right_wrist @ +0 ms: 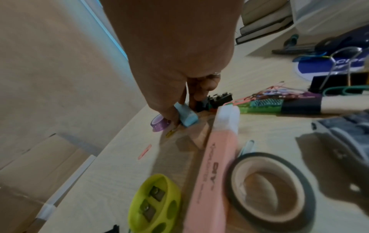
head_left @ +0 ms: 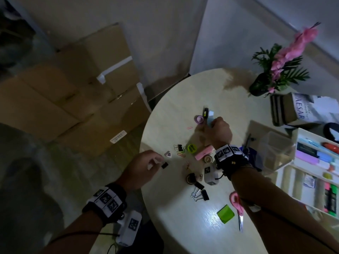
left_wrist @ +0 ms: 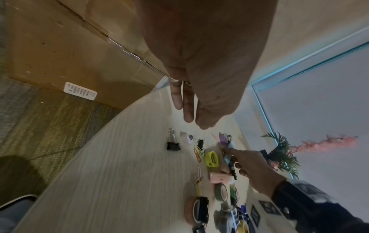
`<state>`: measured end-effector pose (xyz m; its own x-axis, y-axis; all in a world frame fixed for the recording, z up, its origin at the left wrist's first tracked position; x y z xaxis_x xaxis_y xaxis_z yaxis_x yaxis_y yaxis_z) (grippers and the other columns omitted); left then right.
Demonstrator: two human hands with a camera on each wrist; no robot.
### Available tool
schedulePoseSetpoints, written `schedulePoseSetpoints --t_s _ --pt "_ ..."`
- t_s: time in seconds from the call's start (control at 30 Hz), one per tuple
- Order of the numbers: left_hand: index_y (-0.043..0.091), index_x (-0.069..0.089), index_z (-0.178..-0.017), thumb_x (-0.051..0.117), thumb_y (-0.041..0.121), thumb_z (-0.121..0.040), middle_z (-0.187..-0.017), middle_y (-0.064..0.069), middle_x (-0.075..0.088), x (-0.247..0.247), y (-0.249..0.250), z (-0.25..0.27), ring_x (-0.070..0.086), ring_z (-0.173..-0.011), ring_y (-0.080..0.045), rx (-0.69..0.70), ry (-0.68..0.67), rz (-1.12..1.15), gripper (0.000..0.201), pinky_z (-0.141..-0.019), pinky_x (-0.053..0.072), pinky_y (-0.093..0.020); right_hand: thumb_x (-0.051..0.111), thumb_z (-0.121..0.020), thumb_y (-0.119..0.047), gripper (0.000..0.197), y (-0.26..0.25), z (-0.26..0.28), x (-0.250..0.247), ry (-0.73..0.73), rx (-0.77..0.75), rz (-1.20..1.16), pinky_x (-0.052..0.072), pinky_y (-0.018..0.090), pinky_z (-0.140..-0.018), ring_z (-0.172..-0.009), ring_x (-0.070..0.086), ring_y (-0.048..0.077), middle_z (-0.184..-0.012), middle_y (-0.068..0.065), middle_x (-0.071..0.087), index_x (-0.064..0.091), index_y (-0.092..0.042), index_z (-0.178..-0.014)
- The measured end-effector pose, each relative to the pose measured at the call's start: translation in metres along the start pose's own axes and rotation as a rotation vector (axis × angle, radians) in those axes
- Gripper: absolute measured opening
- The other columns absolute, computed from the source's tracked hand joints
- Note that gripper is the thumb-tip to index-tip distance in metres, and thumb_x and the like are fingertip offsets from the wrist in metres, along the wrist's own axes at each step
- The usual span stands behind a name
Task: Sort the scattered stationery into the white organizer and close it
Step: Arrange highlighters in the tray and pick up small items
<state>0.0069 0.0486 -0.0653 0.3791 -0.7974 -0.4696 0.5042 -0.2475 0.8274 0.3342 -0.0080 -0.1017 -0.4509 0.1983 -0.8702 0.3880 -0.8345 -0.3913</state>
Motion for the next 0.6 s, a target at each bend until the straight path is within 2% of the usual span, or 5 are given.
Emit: schedulePoseSetpoints --t_s 0.23,0.37,0.43,0.5,0.6 --pt "0.026 0.073 -0.106 0.069 0.022 -0.091 -0.106 0.006 0.066 0.035 0.039 -0.066 0.066 -0.088 -0.015 0.194 -0.041 -0.237 0.016 -0.073 0.054 -0.03 0.078 -0.082 -0.044 0.052 0.02 0.016 -0.017 0.09 0.092 -0.247 0.058 0.043 -0.076 -0.091 0.07 0.035 -0.104 0.014 0.073 0.057 -0.009 -0.115" --pt "0.022 0.072 -0.104 0.071 0.025 -0.089 -0.106 0.0 0.065 0.074 0.073 -0.102 0.066 -0.093 -0.028 0.258 -0.136 -0.43 0.016 -0.072 0.055 -0.038 0.068 -0.095 -0.037 0.036 0.043 0.039 -0.037 0.061 0.097 -0.385 0.047 0.026 -0.057 -0.075 0.067 0.015 -0.094 0.004 0.07 0.06 -0.011 -0.118" --pt "0.022 0.07 -0.114 0.069 0.023 -0.089 -0.107 -0.005 0.066 0.09 0.085 -0.112 0.067 -0.091 -0.035 0.299 -0.167 -0.566 0.026 -0.072 0.057 -0.043 0.064 -0.097 -0.034 0.018 0.058 0.054 -0.045 0.008 0.089 -0.418 0.046 0.025 -0.055 -0.067 0.065 0.014 -0.083 0.001 0.07 0.065 -0.016 -0.102" --pt "0.028 0.055 -0.144 0.065 0.021 -0.094 -0.11 -0.01 0.065 0.103 0.092 -0.116 0.066 -0.093 -0.036 0.335 -0.19 -0.709 0.051 -0.075 0.058 -0.045 0.053 -0.095 -0.028 0.022 0.074 0.072 -0.052 -0.038 0.062 -0.451 0.039 0.027 -0.05 -0.055 0.057 0.014 -0.063 -0.003 0.064 0.065 -0.02 -0.078" --pt "0.027 0.041 -0.154 0.06 0.023 -0.1 -0.116 -0.012 0.064 0.112 0.097 -0.118 0.062 -0.104 -0.035 0.333 -0.178 -0.82 0.058 -0.087 0.052 -0.046 0.043 -0.093 -0.024 0.029 0.102 0.094 -0.059 -0.041 0.091 -0.506 0.04 0.034 -0.056 -0.062 0.057 0.02 -0.071 0.002 0.065 0.069 -0.014 -0.089"
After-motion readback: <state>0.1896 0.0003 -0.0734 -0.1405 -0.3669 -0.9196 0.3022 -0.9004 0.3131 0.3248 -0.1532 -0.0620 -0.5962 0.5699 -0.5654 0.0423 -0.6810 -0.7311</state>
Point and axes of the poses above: each hand's wrist, its own z-axis away from the middle knuckle, its own x-axis out of the palm, y = z × x, the point moved 2 cm from there along -z, towards the middle knuckle
